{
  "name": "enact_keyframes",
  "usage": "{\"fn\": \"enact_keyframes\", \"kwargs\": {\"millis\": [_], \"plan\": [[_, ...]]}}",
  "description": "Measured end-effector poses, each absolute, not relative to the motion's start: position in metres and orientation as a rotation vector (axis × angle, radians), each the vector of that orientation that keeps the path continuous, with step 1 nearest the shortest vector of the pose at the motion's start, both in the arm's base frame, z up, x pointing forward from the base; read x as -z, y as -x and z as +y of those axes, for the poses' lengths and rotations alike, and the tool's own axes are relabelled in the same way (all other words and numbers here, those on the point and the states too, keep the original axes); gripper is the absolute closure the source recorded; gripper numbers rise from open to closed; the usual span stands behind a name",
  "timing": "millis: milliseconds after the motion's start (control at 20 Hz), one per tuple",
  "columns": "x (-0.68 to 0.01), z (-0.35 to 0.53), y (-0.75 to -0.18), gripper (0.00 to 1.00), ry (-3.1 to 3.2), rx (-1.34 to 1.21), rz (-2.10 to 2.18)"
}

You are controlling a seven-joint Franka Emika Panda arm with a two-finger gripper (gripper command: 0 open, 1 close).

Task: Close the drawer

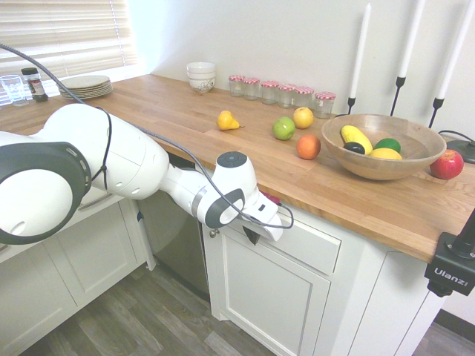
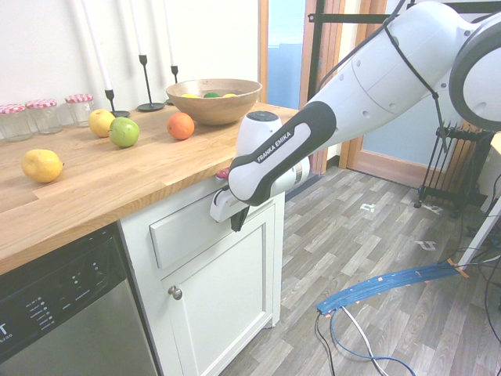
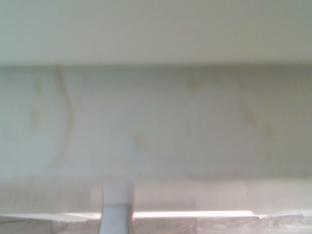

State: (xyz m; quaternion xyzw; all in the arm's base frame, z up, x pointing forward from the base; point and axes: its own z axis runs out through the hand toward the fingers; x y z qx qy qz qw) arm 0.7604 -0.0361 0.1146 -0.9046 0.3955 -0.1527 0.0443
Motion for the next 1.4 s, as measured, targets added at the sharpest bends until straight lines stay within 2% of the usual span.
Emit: {"fn": "enact_keyframes", "kwargs": {"millis": [350,500,800,1400], "plan": [[-0.114,-0.036,-0.760,1.00,2.738,0.487,1.202],[-0.110,-0.040,-0.749,1.00,2.760,0.377,1.199],[-0.102,-0.051,-0.700,1.00,2.838,0.095,1.214],[-0.193,-0.053,-0.593,1.00,2.837,0.005,1.232]]}}
